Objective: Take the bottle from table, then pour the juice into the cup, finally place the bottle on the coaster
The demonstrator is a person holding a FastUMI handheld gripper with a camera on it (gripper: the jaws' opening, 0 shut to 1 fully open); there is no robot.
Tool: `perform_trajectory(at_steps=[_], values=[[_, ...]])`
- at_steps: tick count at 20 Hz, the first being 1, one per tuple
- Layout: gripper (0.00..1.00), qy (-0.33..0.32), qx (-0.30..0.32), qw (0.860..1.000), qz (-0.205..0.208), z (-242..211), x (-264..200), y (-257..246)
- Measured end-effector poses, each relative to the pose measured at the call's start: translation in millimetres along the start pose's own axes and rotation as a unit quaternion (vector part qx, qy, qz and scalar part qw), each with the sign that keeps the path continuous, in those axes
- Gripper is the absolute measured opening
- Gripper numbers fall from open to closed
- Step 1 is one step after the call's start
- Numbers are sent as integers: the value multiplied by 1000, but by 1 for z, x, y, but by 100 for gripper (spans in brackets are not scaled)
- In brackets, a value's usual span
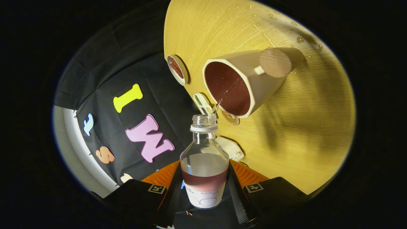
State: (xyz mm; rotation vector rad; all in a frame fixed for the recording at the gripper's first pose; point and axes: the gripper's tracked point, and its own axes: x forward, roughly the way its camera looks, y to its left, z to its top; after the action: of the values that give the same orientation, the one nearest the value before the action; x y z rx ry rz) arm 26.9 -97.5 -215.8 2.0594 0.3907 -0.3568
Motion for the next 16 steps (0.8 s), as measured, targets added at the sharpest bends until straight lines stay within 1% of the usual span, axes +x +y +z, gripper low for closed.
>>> perform_trajectory(at_steps=[7,13,16], values=[[75,-10,10,1000,1,2,-1,-2],[75,-13,18,1000,14,0,3,4],[75,-16,37,999,26,-1,3,12]])
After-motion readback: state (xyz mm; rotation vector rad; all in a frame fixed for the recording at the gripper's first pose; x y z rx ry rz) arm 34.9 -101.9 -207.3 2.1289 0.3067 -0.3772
